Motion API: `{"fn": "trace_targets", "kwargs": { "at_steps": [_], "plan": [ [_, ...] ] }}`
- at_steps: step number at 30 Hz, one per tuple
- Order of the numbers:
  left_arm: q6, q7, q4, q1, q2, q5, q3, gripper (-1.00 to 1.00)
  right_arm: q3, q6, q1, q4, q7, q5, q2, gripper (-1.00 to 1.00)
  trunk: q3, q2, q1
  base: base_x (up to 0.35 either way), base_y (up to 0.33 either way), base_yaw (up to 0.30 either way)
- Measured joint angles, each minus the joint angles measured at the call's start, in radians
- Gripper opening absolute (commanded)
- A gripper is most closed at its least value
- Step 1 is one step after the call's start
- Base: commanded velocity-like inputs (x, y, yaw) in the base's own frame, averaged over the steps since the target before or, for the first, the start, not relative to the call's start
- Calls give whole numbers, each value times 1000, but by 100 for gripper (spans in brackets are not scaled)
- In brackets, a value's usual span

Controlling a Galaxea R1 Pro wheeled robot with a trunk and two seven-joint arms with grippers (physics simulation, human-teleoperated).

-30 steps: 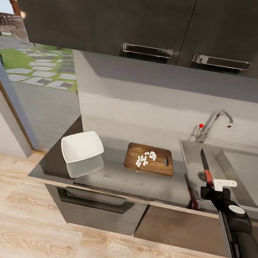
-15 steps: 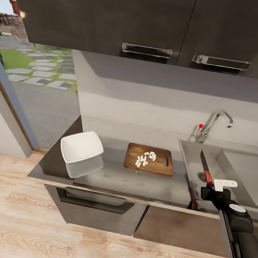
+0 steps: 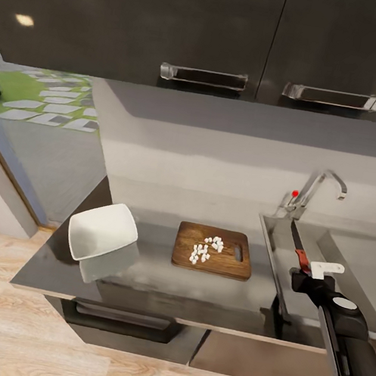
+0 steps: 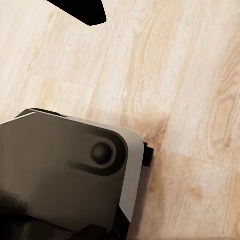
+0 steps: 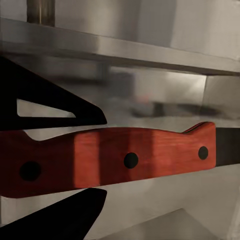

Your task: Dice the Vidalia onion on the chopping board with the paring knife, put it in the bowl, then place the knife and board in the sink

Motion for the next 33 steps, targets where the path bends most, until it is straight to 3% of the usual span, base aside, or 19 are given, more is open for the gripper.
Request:
{"fn": "trace_targets", "kwargs": {
  "at_steps": [7, 17, 33],
  "plan": [
    [0, -1, 0, 0, 0, 0, 0, 100, 4, -1, 0, 32, 4, 1, 2, -100, 0, 0, 0, 25, 0, 0],
    [0, 0, 0, 0, 0, 0, 0, 100, -2, -8, 0, 156, 8, 3, 0, -100, 0, 0, 0, 0, 0, 0],
    [0, 0, 0, 0, 0, 0, 0, 100, -2, -7, 0, 167, 29, 6, -4, -100, 0, 0, 0, 35, 0, 0]
  ]
}}
